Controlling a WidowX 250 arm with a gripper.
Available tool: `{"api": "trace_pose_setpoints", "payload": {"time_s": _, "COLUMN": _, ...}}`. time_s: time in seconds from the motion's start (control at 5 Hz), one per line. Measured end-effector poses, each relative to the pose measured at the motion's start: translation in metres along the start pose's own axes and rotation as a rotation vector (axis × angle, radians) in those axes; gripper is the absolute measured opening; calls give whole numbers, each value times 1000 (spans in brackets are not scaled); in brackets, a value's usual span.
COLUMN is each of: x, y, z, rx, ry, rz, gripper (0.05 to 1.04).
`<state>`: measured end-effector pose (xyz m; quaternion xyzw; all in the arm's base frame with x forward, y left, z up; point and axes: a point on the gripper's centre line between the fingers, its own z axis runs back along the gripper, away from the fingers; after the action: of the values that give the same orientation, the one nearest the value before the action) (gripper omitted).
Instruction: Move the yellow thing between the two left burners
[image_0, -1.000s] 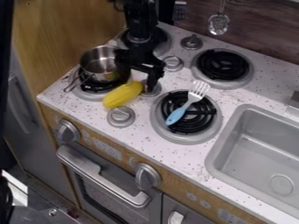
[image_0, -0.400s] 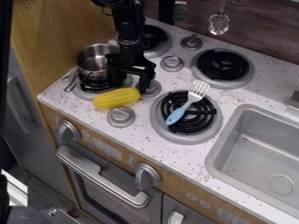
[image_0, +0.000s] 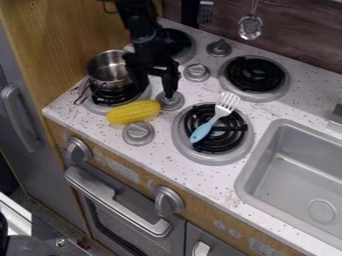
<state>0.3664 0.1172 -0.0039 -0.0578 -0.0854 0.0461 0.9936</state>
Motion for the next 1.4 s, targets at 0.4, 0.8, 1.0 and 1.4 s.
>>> {"api": "trace_pose_setpoints", "payload": {"time_s": 0.4, "x": -18, "y": 24, "z": 5, "rx": 22, "ry": -20, "rz": 17, "gripper": 999}}
{"api": "trace_pose_setpoints", "payload": {"time_s": 0.8, "x": -21, "y": 35, "z": -18, "rx": 42, "ry": -47, "rz": 12, "gripper": 999}}
{"api": "trace_pose_setpoints", "payload": {"time_s": 1.0, "x": -28, "y": 32, "z": -27, "rx": 14, "ry": -23, "rz": 26, "gripper": 999}}
{"api": "trace_pose_setpoints", "payload": {"time_s": 1.4, "x": -37, "y": 30, "z": -35, "rx": 28, "ry": 51, "rz": 22, "gripper": 946}}
